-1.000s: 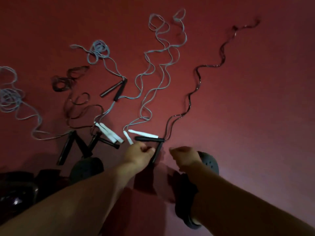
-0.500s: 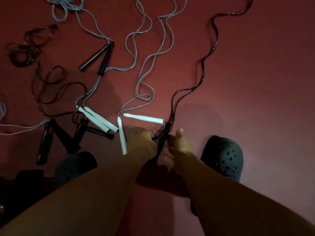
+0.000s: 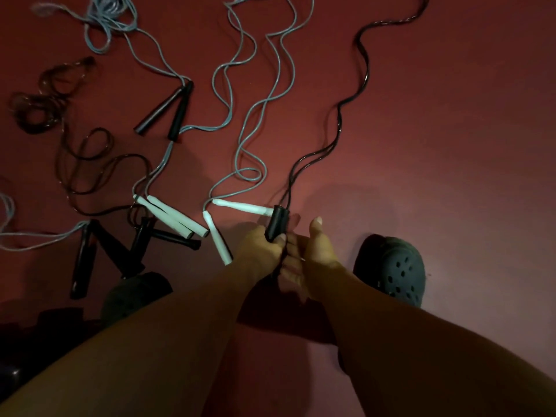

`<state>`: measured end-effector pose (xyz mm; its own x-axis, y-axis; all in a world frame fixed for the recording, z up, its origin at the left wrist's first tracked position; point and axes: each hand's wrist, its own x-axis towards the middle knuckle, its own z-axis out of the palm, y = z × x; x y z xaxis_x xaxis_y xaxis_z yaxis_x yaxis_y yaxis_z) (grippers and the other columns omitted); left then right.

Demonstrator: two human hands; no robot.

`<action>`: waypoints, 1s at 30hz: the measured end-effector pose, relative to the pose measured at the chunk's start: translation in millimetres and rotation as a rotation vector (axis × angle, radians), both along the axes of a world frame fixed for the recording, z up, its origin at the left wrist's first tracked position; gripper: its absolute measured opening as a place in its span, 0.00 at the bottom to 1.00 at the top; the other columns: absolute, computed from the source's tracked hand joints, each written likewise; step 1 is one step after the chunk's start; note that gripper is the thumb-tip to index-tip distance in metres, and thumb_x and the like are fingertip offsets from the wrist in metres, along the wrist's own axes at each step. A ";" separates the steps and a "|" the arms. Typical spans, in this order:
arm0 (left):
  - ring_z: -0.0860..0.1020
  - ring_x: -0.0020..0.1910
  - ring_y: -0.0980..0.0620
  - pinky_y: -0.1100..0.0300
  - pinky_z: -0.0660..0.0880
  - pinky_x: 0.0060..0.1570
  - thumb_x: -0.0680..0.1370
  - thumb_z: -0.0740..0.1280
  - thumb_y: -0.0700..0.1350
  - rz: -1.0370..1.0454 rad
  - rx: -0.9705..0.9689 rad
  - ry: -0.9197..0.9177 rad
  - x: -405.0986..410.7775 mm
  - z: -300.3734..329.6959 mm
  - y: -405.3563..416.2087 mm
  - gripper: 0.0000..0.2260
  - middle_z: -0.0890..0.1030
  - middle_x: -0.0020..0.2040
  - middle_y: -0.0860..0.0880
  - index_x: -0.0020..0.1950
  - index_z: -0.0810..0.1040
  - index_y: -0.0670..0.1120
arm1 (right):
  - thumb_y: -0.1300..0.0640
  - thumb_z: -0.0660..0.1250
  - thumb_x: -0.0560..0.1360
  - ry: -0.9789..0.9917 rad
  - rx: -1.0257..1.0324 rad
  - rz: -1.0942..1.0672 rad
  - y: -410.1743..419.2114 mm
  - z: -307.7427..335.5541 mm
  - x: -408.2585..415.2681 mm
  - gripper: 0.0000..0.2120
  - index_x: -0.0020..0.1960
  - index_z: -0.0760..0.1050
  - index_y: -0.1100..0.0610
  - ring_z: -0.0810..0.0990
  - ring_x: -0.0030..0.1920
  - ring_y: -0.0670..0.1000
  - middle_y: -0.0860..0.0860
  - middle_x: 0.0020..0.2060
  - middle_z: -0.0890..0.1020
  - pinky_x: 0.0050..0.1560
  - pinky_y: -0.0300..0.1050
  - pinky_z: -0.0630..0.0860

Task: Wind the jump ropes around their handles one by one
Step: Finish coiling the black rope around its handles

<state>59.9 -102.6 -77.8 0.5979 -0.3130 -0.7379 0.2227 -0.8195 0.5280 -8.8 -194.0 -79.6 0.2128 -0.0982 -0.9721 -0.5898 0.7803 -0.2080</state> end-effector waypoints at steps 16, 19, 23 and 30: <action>0.84 0.37 0.45 0.58 0.79 0.28 0.75 0.69 0.34 -0.131 -0.302 0.264 31.6 310.2 57.5 0.15 0.83 0.42 0.45 0.58 0.81 0.49 | 0.40 0.55 0.81 -0.410 -1.144 0.663 -3.7 279.0 24.2 0.28 0.29 0.65 0.57 0.70 0.31 0.50 0.48 0.26 0.71 0.38 0.48 0.67; 0.84 0.37 0.44 0.59 0.78 0.28 0.74 0.71 0.34 -0.124 -0.362 0.229 23.1 359.9 67.4 0.18 0.85 0.48 0.43 0.60 0.79 0.51 | 0.36 0.54 0.80 -0.428 -1.145 0.775 -3.8 326.8 9.7 0.30 0.29 0.67 0.57 0.75 0.31 0.53 0.50 0.24 0.75 0.39 0.48 0.73; 0.84 0.37 0.46 0.60 0.76 0.26 0.74 0.72 0.34 -0.042 -0.446 0.149 6.7 408.2 82.4 0.19 0.86 0.47 0.45 0.61 0.79 0.51 | 0.38 0.59 0.79 -0.573 -0.963 0.695 4.0 370.7 -14.2 0.26 0.38 0.75 0.60 0.70 0.24 0.49 0.50 0.24 0.72 0.29 0.47 0.73; 0.80 0.26 0.47 0.66 0.69 0.20 0.75 0.64 0.38 0.377 -0.725 0.299 -6.0 419.2 94.5 0.09 0.84 0.39 0.38 0.54 0.80 0.41 | 0.49 0.62 0.81 -0.749 -0.690 0.475 20.2 397.4 -17.0 0.16 0.39 0.74 0.58 0.65 0.25 0.47 0.51 0.25 0.71 0.27 0.41 0.64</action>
